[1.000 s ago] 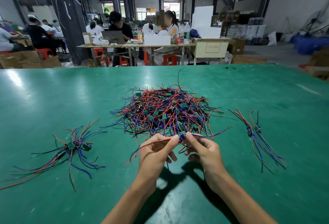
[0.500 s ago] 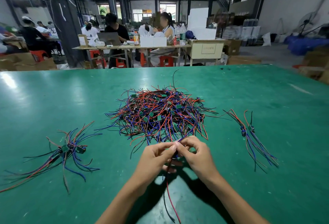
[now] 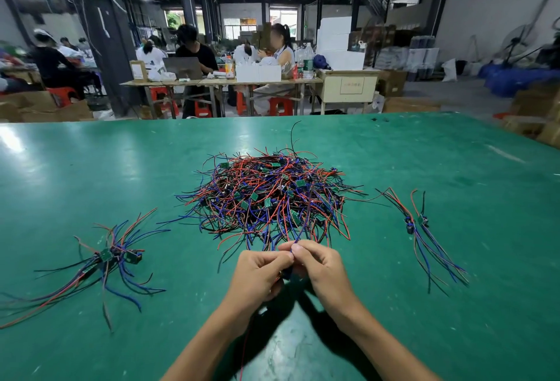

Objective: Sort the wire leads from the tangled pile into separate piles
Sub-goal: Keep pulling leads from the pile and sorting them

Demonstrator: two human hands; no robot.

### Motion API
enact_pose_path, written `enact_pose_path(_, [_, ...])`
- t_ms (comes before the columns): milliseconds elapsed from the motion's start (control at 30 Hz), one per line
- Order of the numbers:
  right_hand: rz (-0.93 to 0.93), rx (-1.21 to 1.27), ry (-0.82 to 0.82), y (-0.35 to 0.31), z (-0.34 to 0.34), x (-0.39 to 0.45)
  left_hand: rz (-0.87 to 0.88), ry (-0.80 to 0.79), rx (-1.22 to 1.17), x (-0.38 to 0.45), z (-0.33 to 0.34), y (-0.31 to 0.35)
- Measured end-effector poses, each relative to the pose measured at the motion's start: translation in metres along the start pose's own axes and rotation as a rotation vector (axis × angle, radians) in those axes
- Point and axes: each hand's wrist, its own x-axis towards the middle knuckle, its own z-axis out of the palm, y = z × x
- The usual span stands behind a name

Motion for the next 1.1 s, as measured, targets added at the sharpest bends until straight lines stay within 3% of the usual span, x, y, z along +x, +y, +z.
enact_pose_path(500, [0.180, 0.094, 0.519, 0.000, -0.023, 0.021, -0.008, -0.269, 0.114, -0.004, 0.010, 0.004])
enact_pose_path(633, [0.204, 0.234, 0.577, -0.006, -0.028, 0.019, -0.025, -0.319, 0.099, -0.005, 0.009, 0.005])
enact_pose_path(733, [0.189, 0.272, 0.447, -0.014, -0.040, 0.018, -0.040, -0.292, 0.024, -0.004, -0.001, 0.006])
enact_pose_path(900, [0.158, 0.079, -0.067, -0.012, -0.027, 0.007, -0.003, -0.223, -0.036, 0.002, -0.016, 0.010])
enact_pose_path(967, [0.095, 0.019, -0.095, -0.010, -0.020, 0.003, -0.016, -0.246, -0.053, 0.002, -0.017, 0.010])
enact_pose_path(1100, [0.111, 0.118, 0.046, -0.012, -0.023, 0.004, -0.037, -0.280, -0.065, 0.003, -0.020, 0.007])
